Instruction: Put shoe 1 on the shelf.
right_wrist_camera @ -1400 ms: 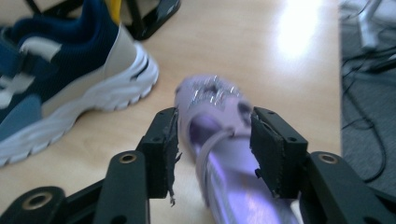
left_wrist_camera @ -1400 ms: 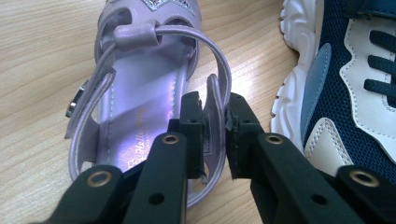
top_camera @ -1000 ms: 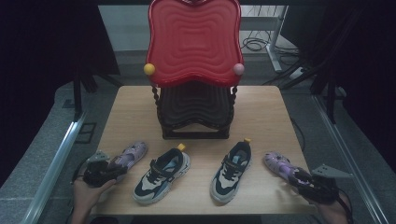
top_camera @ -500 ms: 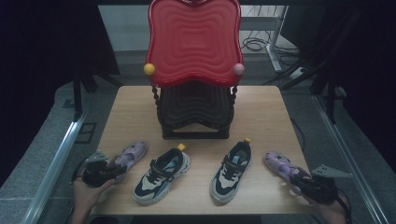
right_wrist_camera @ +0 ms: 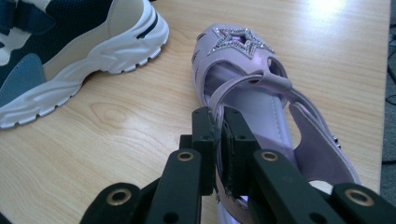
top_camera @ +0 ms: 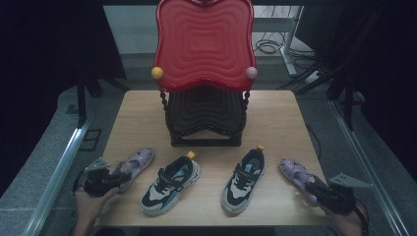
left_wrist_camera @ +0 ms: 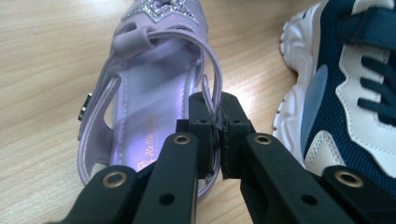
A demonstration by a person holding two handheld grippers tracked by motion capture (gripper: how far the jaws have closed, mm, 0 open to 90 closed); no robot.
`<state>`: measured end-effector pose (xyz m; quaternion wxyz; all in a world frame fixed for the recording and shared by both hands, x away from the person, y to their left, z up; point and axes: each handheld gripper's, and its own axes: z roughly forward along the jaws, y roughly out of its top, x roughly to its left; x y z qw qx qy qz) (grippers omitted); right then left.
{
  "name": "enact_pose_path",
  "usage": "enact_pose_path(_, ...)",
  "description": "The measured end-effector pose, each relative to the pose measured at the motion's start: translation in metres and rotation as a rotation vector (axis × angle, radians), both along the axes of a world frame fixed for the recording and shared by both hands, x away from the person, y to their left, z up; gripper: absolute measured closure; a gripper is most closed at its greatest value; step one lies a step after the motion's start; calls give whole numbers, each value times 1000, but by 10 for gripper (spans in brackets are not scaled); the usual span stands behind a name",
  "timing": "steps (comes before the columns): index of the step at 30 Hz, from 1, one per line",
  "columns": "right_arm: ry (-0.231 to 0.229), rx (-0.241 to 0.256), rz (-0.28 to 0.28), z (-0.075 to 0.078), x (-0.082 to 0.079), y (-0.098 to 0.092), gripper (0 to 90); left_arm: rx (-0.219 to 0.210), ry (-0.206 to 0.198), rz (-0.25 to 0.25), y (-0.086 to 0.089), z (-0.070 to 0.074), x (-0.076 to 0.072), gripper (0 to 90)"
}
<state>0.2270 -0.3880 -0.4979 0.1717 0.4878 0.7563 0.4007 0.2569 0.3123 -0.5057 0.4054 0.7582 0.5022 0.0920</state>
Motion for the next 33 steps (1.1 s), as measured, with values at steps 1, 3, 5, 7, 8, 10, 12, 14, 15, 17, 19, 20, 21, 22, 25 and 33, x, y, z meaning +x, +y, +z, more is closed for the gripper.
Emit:
enact_pose_path(1, -4, 3, -7, 0, 0, 0, 856, -6, -3, 3, 1, 0, 0, 861)
enact_pose_path(3, -9, 9, -14, 1, 0, 0, 855, -23, -13, 10, 3, 1, -1, 863)
enact_pose_path(5, -16, 16, -21, 2, -1, -1, 856, -32, -33, 19, 4, 3, -2, 863)
enact_pose_path(7, -21, 24, -30, 3, -1, -1, 856, -37, -47, 22, 5, 6, -4, 860)
enact_pose_path(8, -27, 31, -33, 4, -2, -2, 856, -38, -53, 24, 5, 7, -4, 858)
enact_pose_path(10, -36, 44, -41, 6, -3, -2, 855, -46, -66, 27, 5, 10, -6, 857)
enact_pose_path(12, -46, 49, -47, 7, -3, -1, 855, -54, -75, 28, 6, 12, -7, 858)
enact_pose_path(14, -53, 50, -46, 9, -4, 0, 855, -65, -81, 30, 7, 14, -8, 858)
enact_pose_path(15, -59, 50, -46, 10, -4, 1, 855, -69, -84, 31, 8, 15, -8, 858)
enact_pose_path(17, -65, 52, -44, 12, -5, 2, 854, -74, -90, 39, 10, 17, -10, 858)
enact_pose_path(19, -74, 55, -41, 14, -6, 4, 854, -78, -99, 47, 12, 19, -11, 858)
enact_pose_path(20, -79, 55, -41, 15, -6, 5, 854, -83, -108, 49, 13, 20, -12, 858)
enact_pose_path(21, -82, 61, -40, 16, -6, 6, 854, -89, -118, 55, 14, 22, -13, 858)
enact_pose_path(22, -86, 71, -39, 18, -6, 7, 853, -96, -128, 55, 15, 23, -14, 858)
enact_pose_path(25, -108, 93, -38, 23, -7, 11, 852, -110, -157, 57, 14, 29, -16, 858)
enact_pose_path(33, -160, 136, -30, 36, -8, 20, 852, -123, -212, 51, 9, 44, -20, 858)
